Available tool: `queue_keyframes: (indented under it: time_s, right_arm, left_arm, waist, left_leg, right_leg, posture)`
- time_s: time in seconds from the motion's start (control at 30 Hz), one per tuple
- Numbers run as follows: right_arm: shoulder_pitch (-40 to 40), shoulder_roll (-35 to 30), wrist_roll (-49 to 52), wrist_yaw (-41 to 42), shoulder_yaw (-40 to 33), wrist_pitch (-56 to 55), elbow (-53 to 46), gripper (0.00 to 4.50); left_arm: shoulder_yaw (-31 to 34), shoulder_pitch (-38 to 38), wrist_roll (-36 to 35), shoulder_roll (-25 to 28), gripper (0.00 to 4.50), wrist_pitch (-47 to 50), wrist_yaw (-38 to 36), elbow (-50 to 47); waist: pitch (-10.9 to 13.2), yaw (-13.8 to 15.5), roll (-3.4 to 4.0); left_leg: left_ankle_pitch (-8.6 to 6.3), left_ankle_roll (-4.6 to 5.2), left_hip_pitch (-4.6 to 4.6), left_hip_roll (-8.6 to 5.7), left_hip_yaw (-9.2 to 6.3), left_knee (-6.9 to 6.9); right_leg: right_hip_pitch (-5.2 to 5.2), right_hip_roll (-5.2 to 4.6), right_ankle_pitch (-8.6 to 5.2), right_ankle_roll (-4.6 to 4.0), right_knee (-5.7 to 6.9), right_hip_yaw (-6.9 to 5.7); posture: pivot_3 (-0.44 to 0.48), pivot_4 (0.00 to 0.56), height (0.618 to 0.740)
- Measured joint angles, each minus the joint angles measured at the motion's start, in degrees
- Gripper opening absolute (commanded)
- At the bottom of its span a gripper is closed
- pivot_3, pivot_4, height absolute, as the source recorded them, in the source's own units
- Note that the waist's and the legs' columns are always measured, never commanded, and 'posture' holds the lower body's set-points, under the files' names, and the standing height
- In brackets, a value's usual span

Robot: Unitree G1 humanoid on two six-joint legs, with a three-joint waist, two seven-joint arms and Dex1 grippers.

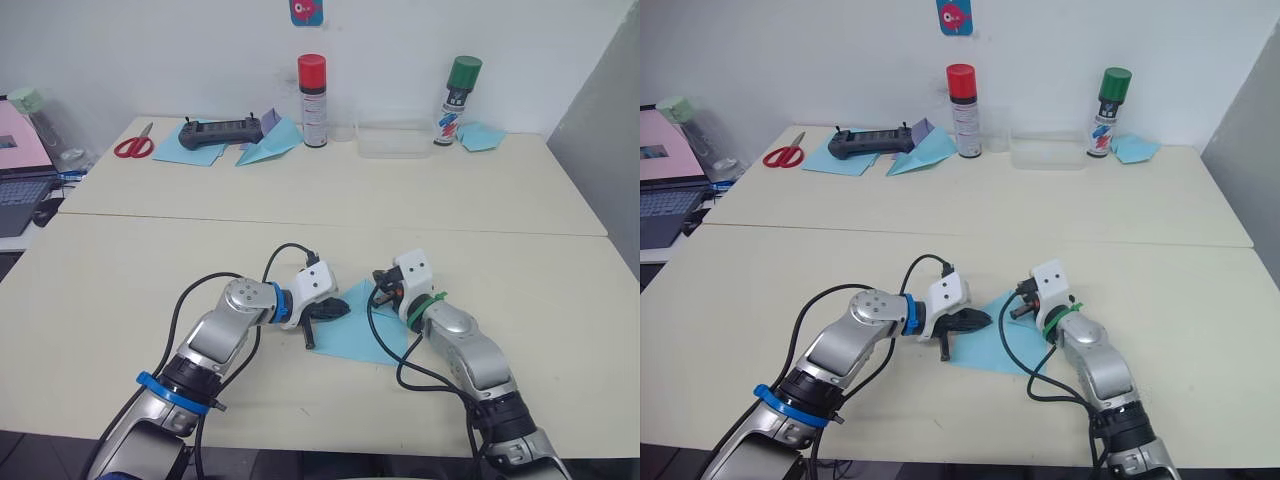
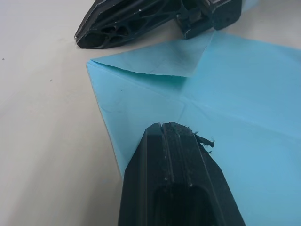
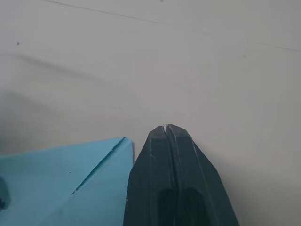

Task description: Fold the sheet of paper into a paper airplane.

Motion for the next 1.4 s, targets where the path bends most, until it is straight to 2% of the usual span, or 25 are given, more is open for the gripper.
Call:
queue_keyframes:
  time_s: [0.13, 0.27, 0.67, 0.83, 0.97, 1.2, 1.4]
  right_arm:
    - [0.8, -1.4, 2.9, 5.1, -2.1, -2.1, -2.0, 0.00]
    - [0.7, -3.4, 2.7, 9.4, 1.1, -3.4, -4.7, 0.00]
    - [1.4, -2.2, -0.1, 10.4, 7.5, 0.3, -3.1, 0.00]
    - [1.4, -2.0, -0.2, 10.6, 7.6, -0.2, -3.0, 0.00]
    - [1.4, -2.1, -0.2, 10.7, 7.5, -0.3, -2.7, 0.00]
    - [1.1, -2.3, -0.2, 10.8, 7.4, -0.1, -2.5, 0.00]
    - [1.1, -2.4, -0.2, 10.8, 7.0, 0.6, -3.1, 0.00]
  left_arm:
    - [0.1, 0.0, 0.0, -0.1, 0.03, -0.3, -0.1, 0.2]
    - [0.1, -0.1, 0.0, -0.6, 0.03, -0.5, 0.4, 0.7]
    - [1.1, 0.0, -1.1, -0.5, 0.03, 0.2, 0.3, 0.6]
    - [6.4, -1.2, -6.5, 0.2, 0.03, 3.0, -1.1, 3.6]
    - [9.6, -3.6, -7.8, 0.0, 0.03, 2.5, -0.9, 5.6]
    - [6.2, -4.3, -5.8, -3.6, 0.03, -0.5, -0.8, 9.6]
    - [4.0, -4.3, -2.9, -3.0, 0.03, -3.9, -1.2, 10.5]
  waist:
    - [0.1, 0.0, 0.15]
    - [0.1, 0.0, 0.16]
    - [0.1, -0.1, 0.12]
    - [0.1, -0.4, 0.10]
    - [0.1, -0.4, 0.09]
    - [0.1, -0.4, 0.08]
    - [0.1, -0.3, 0.07]
  left_leg:
    - [0.00, 0.00, -0.13, 0.00, 0.00, -0.01]
    - [0.00, 0.00, -0.13, 0.00, -0.03, -0.02]
    - [0.00, 0.00, -0.10, 0.02, -0.02, -0.02]
    - [0.00, 0.00, -0.34, 0.07, -0.04, -0.05]
    - [0.00, 0.00, -0.37, 0.04, -0.03, -0.04]
    - [0.00, 0.00, -0.37, 0.03, -0.03, -0.03]
    - [0.00, 0.00, -0.37, 0.02, -0.04, -0.03]
  right_leg:
    - [-0.11, 0.01, 0.00, 0.01, -0.03, -0.01]
    - [-0.11, 0.01, 0.00, 0.01, -0.03, -0.03]
    - [-0.10, 0.02, -0.01, -0.01, -0.04, -0.03]
    - [-0.37, 0.06, -0.02, -0.02, 0.00, -0.09]
    - [-0.37, 0.04, -0.01, 0.00, -0.02, -0.06]
    - [-0.37, 0.05, 0.00, 0.00, -0.01, -0.06]
    - [-0.36, 0.04, 0.00, 0.01, -0.01, -0.06]
  posture:
    - [0.000, 0.150, 0.740]
    - [0.000, 0.150, 0.740]
    - [0.000, 0.150, 0.740]
    - [0.000, 0.150, 0.740]
    - [0.000, 0.150, 0.740]
    - [0.000, 0.150, 0.740]
    - [0.000, 0.150, 0.740]
